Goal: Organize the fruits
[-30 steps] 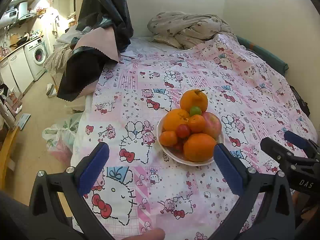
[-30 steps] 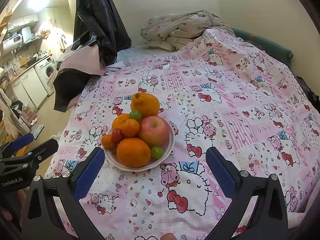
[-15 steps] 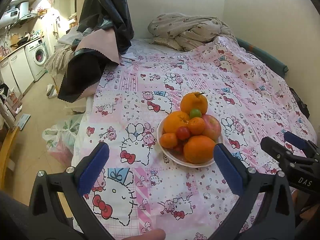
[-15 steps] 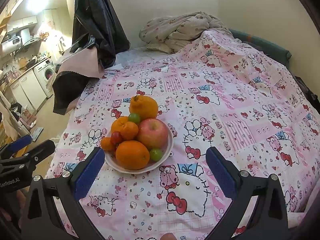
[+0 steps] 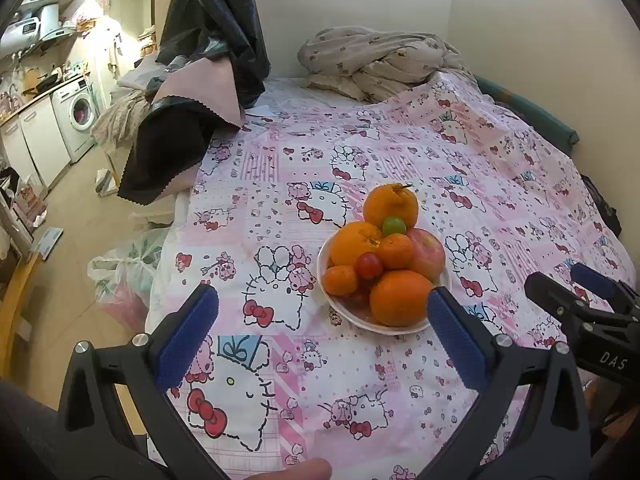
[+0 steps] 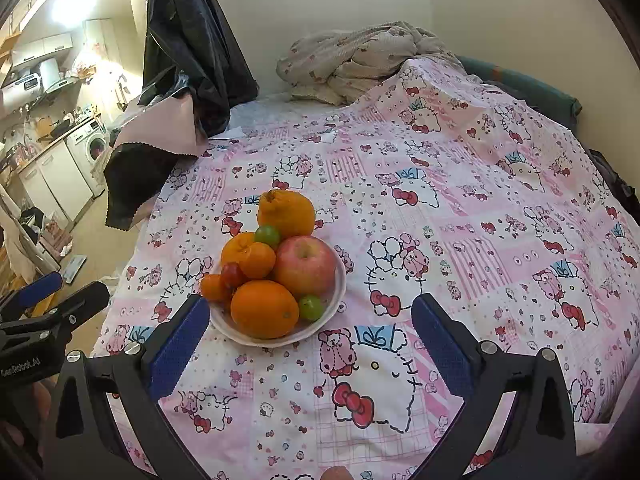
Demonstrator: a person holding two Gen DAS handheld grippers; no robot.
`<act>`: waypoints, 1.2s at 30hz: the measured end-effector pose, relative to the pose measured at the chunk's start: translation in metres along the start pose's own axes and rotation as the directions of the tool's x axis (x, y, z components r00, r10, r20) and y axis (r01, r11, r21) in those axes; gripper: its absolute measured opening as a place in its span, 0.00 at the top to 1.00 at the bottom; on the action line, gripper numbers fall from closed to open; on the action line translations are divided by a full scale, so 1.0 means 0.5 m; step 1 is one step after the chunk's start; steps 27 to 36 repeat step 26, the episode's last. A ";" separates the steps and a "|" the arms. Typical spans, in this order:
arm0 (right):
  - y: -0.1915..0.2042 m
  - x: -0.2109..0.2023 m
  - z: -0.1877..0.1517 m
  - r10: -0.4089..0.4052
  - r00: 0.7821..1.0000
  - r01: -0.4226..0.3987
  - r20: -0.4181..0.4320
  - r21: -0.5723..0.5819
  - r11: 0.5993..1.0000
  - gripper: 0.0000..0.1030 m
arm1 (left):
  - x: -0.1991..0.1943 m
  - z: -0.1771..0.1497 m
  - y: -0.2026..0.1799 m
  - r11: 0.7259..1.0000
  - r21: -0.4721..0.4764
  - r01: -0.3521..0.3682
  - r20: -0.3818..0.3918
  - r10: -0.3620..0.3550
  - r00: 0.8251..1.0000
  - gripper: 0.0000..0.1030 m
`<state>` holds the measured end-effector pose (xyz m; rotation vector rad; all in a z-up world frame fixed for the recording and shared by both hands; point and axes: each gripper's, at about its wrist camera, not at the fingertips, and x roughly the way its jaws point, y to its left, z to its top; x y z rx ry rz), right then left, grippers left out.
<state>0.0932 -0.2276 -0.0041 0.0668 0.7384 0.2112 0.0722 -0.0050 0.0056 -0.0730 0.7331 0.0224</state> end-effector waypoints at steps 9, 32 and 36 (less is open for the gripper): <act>-0.001 0.001 0.000 0.005 1.000 -0.005 -0.002 0.014 1.000 0.00 | 0.002 0.003 0.004 1.000 -0.004 -0.004 0.002 0.004 1.000 0.00; 0.007 0.003 0.000 0.009 1.000 -0.009 -0.002 0.009 1.000 0.00 | 0.003 -0.004 -0.003 1.000 -0.002 0.007 -0.003 -0.007 1.000 0.00; 0.007 0.003 0.000 0.009 1.000 -0.009 -0.002 0.009 1.000 0.00 | 0.003 -0.004 -0.003 1.000 -0.002 0.007 -0.003 -0.007 1.000 0.00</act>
